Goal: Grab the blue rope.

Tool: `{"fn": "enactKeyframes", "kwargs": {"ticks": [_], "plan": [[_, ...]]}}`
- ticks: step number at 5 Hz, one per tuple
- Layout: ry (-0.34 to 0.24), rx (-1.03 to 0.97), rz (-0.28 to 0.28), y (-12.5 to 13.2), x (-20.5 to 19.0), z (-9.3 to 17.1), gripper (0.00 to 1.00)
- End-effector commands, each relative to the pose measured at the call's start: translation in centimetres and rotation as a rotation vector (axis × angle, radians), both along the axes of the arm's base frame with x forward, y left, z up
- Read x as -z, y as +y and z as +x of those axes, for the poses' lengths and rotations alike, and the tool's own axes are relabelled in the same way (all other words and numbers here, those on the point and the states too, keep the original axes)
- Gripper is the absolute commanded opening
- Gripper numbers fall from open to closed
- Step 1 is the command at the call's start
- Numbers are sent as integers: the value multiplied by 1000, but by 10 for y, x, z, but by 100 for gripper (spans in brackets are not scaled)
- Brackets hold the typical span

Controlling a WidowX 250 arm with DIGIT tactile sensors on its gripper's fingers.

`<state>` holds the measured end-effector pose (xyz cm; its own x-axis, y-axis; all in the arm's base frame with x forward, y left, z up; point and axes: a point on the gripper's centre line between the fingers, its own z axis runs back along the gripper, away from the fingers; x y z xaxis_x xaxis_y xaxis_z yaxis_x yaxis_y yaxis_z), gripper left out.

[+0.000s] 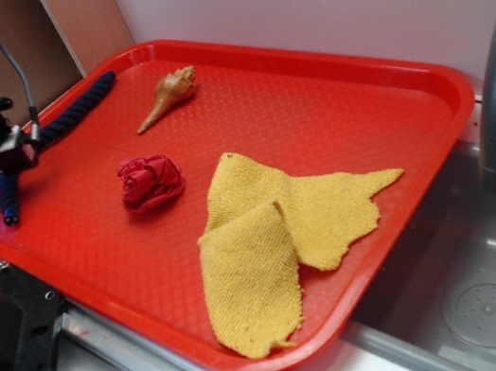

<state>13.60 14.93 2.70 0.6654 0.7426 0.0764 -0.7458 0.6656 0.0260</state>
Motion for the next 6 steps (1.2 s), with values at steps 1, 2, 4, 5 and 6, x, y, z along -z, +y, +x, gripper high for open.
{"fn": "enactKeyframes", "kwargs": {"ticks": [1,2,4,5,6], "plan": [[105,-116,-31,-22,16,2,98],[132,-162,-5,-32,18,-2,0],[85,-100,19,-37,8,2,0],[95,133,76,-52,-20,17,0],[-14,375,123,-89,-70,50,0]]}}
